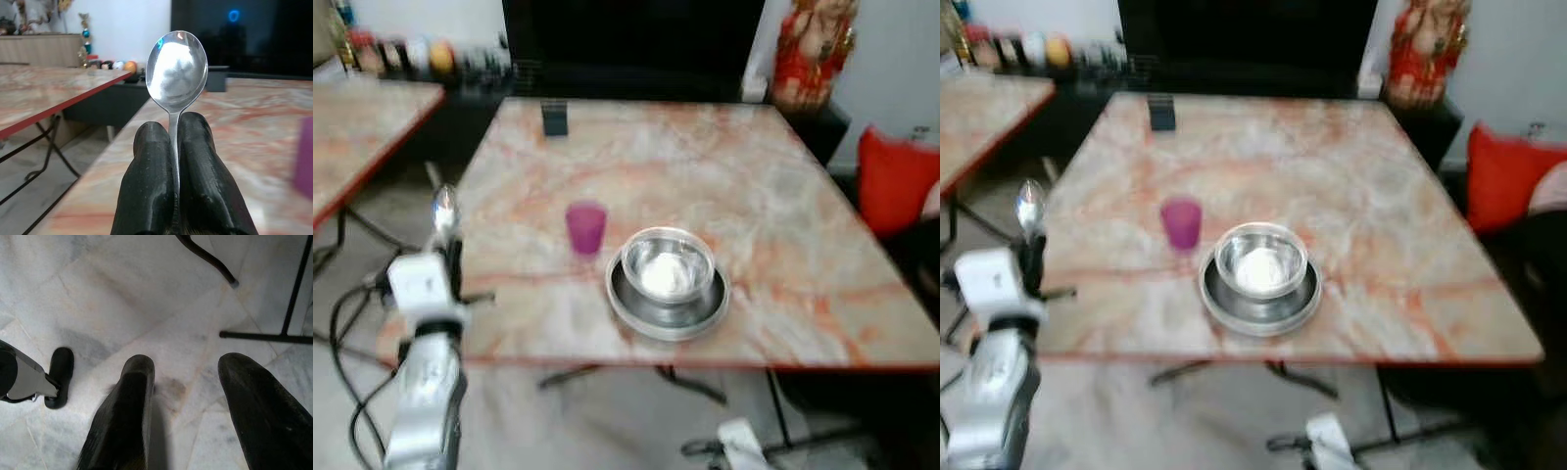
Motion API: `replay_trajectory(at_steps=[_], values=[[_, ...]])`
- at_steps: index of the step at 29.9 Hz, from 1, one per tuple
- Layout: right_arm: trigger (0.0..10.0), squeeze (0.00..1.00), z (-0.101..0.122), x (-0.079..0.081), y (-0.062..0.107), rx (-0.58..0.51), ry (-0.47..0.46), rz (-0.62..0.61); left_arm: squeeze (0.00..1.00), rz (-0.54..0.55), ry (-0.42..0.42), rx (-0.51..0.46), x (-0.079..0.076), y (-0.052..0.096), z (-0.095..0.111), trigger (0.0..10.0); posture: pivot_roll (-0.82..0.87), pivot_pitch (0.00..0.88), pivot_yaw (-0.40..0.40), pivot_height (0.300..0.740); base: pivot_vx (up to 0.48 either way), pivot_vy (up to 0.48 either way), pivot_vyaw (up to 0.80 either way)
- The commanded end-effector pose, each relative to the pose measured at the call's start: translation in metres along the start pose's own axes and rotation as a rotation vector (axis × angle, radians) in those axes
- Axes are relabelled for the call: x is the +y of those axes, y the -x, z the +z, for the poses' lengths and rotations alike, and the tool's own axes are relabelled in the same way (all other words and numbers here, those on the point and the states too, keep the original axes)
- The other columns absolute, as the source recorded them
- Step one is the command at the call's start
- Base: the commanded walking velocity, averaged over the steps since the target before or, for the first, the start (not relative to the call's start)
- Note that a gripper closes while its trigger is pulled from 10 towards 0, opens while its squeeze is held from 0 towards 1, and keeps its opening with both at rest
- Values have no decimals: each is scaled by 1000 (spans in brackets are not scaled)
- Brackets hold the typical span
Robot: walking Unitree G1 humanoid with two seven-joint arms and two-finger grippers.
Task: Setting the table
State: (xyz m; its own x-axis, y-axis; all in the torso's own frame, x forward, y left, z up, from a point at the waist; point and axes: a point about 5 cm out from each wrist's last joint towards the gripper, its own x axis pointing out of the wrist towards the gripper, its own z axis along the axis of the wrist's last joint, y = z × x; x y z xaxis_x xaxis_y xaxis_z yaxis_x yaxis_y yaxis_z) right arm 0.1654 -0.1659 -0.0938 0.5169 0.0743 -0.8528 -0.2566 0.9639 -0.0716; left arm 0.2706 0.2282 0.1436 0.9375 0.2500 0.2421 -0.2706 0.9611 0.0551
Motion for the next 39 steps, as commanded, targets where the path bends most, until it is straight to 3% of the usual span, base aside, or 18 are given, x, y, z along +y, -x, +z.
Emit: replay_trajectory(at_steps=[1,24,33,39], values=[[10000,0,-6,-9,2,14,-17,-25,0,-17,-5,-21,-6,-3,5,10000,-8,0,-17,740,0,-469,0],[10000,0,-3,-13,2,-5,-33,-33,0,-88,-8,-30,-13,-5,7,10000,-22,0,-1,740,0,-465,0],[10000,0,-5,-15,3,-2,-41,-37,0,-187,33,1,-24,-7,7,10000,-15,0,-3,740,0,-28,0],[10000,0,3,-4,0,-15,-43,-23,0,-208,49,15,-25,-6,7,10000,-13,0,-1,740,0,0,0]])
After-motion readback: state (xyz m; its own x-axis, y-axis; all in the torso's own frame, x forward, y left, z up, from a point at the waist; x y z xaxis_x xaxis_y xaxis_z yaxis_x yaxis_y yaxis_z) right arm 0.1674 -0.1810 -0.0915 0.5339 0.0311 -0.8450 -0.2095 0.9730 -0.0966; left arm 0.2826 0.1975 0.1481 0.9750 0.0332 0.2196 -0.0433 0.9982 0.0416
